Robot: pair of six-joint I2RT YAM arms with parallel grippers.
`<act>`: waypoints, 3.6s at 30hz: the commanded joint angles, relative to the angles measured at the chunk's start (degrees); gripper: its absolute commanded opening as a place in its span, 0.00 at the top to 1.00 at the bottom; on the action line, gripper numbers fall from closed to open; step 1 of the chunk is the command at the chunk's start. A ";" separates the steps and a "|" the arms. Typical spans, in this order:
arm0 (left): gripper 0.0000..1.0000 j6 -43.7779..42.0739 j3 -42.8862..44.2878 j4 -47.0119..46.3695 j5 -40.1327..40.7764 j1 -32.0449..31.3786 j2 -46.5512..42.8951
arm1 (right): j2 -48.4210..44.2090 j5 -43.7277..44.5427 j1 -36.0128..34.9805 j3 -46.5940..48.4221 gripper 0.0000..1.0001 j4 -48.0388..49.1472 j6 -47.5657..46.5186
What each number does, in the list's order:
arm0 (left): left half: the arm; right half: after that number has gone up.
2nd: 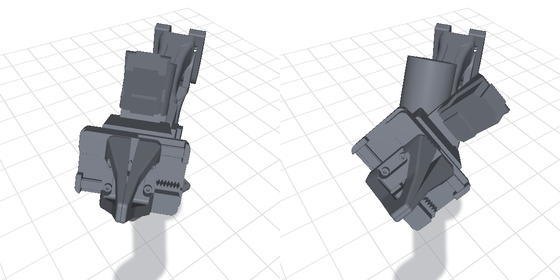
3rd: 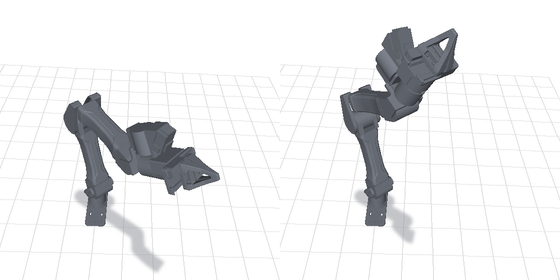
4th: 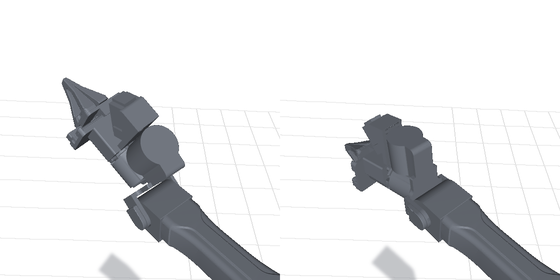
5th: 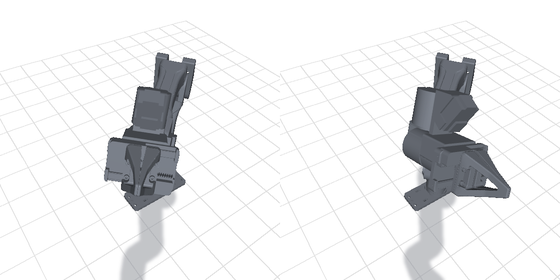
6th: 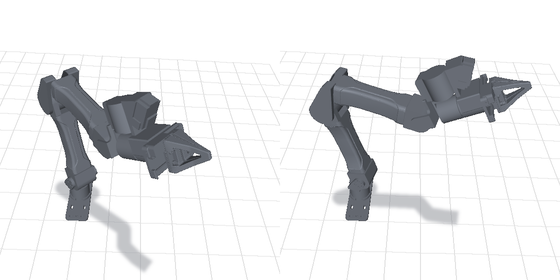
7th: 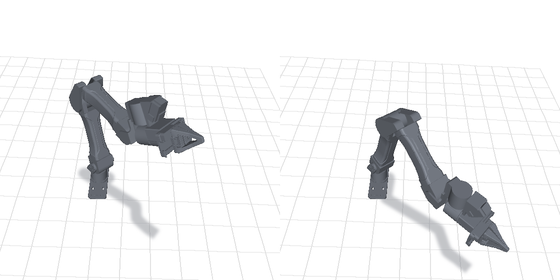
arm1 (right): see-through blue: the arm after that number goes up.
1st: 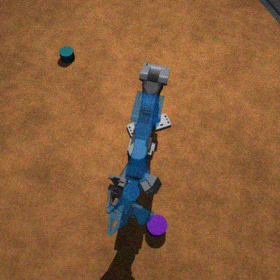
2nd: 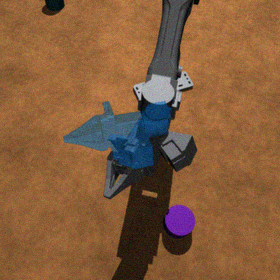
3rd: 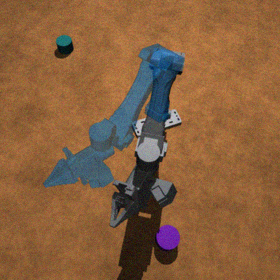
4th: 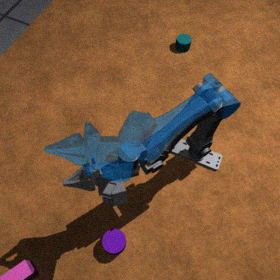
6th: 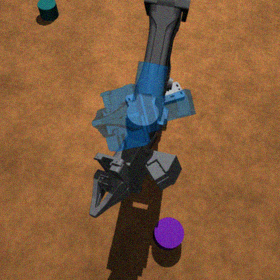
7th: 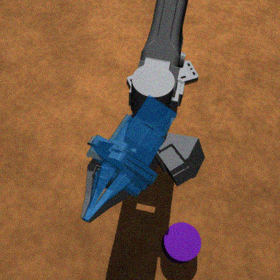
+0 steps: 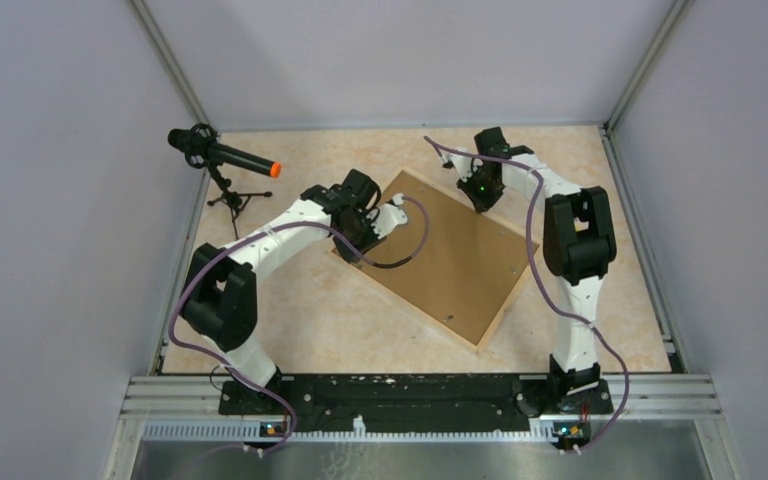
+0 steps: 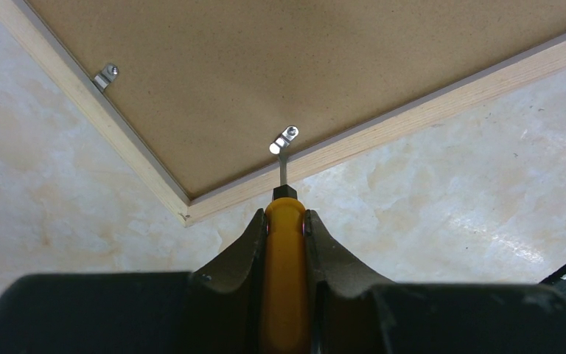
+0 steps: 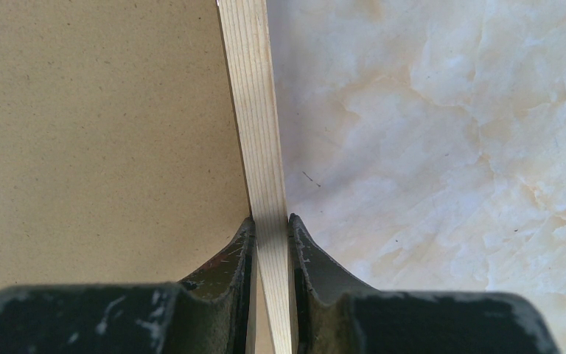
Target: Take the photo out of the frame
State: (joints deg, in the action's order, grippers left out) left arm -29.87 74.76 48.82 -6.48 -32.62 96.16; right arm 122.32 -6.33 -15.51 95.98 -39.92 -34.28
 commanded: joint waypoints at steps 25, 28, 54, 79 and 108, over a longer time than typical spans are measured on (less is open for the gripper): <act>1.00 -0.44 1.91 -0.02 -8.59 -0.43 0.39 | 1.13 1.14 0.83 -1.07 0.93 -5.45 2.11; 1.00 0.01 2.12 -0.65 -8.56 -0.63 0.67 | 1.31 1.05 0.80 -0.90 0.93 -5.44 2.07; 1.00 -2.03 0.42 -0.87 0.49 -0.57 -0.52 | 1.43 1.17 0.79 -1.14 0.93 -5.38 2.16; 1.00 -3.35 0.44 3.00 -0.77 0.30 -2.79 | 0.66 1.50 0.83 -2.51 0.93 -4.94 2.20; 1.00 0.29 2.07 -2.45 -1.39 0.33 -0.38 | 0.72 1.84 0.81 -2.62 0.93 -4.92 2.20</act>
State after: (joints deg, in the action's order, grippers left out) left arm -29.93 75.20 45.65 -6.83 -32.56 97.03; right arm 121.97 -6.22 -15.51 95.26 -39.18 -33.87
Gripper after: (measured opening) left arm 0.237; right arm 0.147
